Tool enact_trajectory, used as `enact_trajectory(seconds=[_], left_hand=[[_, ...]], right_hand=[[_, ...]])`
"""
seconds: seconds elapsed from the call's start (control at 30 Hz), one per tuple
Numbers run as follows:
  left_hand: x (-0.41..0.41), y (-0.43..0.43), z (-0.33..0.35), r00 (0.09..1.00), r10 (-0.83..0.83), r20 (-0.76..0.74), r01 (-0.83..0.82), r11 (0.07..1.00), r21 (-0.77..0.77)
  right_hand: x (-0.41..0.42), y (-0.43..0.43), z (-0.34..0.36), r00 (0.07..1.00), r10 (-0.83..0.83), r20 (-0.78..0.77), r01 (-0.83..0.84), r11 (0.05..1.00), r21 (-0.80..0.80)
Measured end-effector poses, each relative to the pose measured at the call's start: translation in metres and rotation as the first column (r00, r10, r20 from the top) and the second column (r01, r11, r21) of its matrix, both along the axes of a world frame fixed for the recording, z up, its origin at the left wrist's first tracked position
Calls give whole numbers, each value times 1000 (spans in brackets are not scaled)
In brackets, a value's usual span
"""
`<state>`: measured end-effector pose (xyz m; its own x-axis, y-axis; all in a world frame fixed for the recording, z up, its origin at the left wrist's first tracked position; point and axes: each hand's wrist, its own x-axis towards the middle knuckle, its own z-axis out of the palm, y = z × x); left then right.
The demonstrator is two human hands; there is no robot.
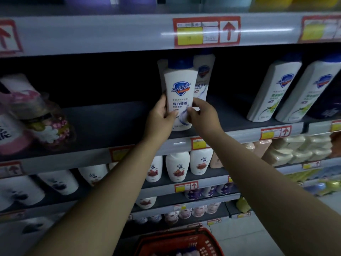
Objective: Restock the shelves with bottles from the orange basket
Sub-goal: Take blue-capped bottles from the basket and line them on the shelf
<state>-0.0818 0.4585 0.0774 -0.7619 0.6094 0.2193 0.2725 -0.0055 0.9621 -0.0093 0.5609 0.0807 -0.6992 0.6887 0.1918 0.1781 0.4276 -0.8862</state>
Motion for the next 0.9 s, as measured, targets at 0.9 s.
enact_trajectory(seconds=[0.9], left_hand=[[139, -69, -32, 857, -199, 475, 78, 962, 263]], right_hand=[[155, -80, -30, 966, 156, -207, -226, 898, -378]])
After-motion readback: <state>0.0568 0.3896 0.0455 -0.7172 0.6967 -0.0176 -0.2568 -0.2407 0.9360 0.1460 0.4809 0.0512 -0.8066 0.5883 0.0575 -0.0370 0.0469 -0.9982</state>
